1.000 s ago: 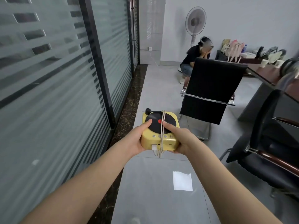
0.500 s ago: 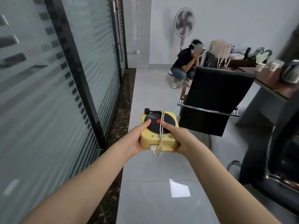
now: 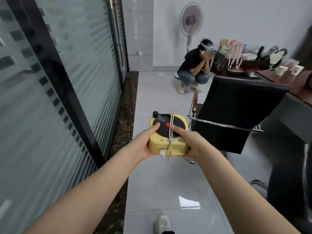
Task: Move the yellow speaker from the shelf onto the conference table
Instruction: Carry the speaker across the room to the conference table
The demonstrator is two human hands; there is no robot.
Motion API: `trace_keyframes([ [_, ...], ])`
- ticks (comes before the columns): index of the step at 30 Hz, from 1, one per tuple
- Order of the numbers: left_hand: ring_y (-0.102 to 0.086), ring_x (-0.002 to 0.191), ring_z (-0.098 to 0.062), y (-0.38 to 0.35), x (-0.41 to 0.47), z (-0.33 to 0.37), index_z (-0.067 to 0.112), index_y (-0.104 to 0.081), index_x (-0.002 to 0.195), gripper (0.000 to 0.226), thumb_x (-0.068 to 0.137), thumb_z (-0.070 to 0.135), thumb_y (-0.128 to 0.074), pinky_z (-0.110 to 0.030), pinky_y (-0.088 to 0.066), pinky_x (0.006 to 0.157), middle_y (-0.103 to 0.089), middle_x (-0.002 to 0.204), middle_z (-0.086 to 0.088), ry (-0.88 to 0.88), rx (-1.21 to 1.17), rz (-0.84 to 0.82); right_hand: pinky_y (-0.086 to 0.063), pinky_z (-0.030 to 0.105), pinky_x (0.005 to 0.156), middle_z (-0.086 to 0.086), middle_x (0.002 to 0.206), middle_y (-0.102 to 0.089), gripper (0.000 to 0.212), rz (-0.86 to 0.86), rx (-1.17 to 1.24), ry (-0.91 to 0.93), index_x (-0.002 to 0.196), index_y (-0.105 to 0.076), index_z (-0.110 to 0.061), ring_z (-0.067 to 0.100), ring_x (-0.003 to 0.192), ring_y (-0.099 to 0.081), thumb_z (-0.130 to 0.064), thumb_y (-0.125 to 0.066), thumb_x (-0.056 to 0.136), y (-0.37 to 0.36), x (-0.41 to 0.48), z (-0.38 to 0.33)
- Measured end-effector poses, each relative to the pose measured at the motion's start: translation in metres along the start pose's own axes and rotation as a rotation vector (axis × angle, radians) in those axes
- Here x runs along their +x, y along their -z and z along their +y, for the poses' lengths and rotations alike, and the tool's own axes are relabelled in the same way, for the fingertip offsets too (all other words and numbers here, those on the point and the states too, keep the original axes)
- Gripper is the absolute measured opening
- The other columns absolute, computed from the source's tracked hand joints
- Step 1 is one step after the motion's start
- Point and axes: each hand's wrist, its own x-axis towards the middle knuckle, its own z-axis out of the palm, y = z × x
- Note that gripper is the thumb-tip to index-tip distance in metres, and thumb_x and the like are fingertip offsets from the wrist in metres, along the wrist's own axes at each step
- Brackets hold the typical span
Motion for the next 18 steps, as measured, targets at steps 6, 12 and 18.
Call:
trace_keyframes([
  [6, -0.067, 0.094, -0.025, -0.009, 0.081, 0.053, 0.015, -0.063, 0.109, 0.028, 0.091, 0.035, -0.056, -0.04, -0.054, 0.08, -0.071, 0.106, -0.009, -0.009, 0.014, 0.016, -0.057, 0.043, 0.079, 0.012, 0.1, -0.071, 0.064, -0.022, 0.024, -0.006, 0.111, -0.058, -0.009, 0.03, 0.089, -0.068, -0.041, -0.084, 0.061, -0.003, 0.086, -0.055],
  [12, -0.067, 0.093, -0.025, -0.019, 0.154, 0.097, 0.015, -0.064, 0.104, 0.025, 0.092, 0.034, -0.055, -0.04, -0.053, 0.083, -0.071, 0.102, -0.008, -0.011, -0.007, 0.038, -0.056, 0.041, 0.074, 0.011, 0.1, -0.071, 0.067, -0.039, 0.003, -0.02, 0.114, -0.057, -0.01, 0.029, 0.087, -0.068, -0.042, -0.084, 0.061, -0.005, 0.163, -0.107],
  [18, -0.066, 0.097, -0.026, -0.015, 0.215, 0.131, 0.015, -0.065, 0.104, 0.026, 0.092, 0.035, -0.055, -0.041, -0.052, 0.086, -0.071, 0.103, -0.008, -0.003, -0.02, 0.061, -0.057, 0.041, 0.075, 0.01, 0.098, -0.07, 0.066, -0.051, -0.032, -0.032, 0.114, -0.056, -0.009, 0.028, 0.086, -0.067, -0.042, -0.083, 0.063, -0.014, 0.22, -0.145],
])
